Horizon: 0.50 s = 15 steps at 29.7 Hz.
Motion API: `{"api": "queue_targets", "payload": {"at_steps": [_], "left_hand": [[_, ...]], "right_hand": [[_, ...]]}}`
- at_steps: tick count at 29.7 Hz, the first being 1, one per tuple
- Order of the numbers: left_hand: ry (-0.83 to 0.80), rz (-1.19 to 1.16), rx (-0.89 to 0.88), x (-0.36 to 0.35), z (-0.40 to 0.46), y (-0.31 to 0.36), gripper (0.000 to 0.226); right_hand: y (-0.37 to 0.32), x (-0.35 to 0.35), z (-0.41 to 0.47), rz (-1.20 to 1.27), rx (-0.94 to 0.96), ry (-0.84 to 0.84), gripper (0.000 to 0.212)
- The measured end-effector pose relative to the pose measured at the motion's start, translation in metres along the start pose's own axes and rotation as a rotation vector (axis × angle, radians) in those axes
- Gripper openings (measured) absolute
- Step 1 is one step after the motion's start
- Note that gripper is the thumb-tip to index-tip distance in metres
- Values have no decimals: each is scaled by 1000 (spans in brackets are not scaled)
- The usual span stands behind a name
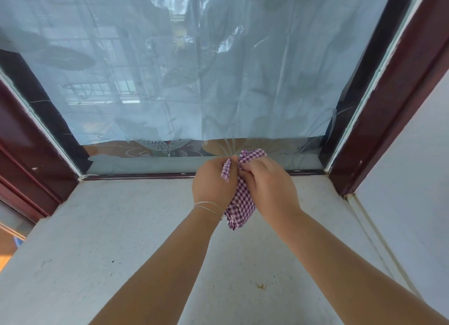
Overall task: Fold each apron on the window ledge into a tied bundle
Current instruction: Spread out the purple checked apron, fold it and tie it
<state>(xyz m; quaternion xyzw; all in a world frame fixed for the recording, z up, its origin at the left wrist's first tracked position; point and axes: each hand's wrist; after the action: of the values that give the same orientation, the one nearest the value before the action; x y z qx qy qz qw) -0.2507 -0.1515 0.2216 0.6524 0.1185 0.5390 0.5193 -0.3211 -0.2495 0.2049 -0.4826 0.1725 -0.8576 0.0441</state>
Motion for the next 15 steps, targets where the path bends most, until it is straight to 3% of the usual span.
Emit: {"api": "queue_targets", "payload": {"at_steps": [4, 6, 8, 9, 11, 13, 15], "left_hand": [[-12, 98, 3, 1, 3, 2, 45], [-24, 145, 3, -1, 4, 3, 47], [-25, 179, -16, -2, 3, 5, 45], [-16, 202, -31, -2, 2, 7, 42], [29, 267, -82, 0, 2, 9, 36], [56, 288, -116, 0, 3, 8, 34], [23, 271, -118, 2, 4, 6, 36]], "right_hand": [[-1, 1, 0, -105, -46, -102, 2], [-7, 2, 3, -233, -81, -99, 17], [-11, 6, 8, -234, -142, -123, 14], [-13, 11, 12, -128, -205, -170, 8], [-13, 20, 18, 304, -409, -354, 17], [-12, 24, 21, 736, -552, -397, 14], [-10, 26, 20, 986, -609, -408, 15]]}}
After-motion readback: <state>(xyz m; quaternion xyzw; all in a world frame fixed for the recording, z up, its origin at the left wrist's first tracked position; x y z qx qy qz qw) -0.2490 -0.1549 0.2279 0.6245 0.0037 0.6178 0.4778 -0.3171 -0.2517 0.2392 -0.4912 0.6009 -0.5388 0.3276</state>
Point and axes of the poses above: each hand's wrist, its own z-axis towards the middle knuckle, its own x-axis out of the back of the hand, y = z × x, and after that the axes turned 11 degrees about -y, right-handed
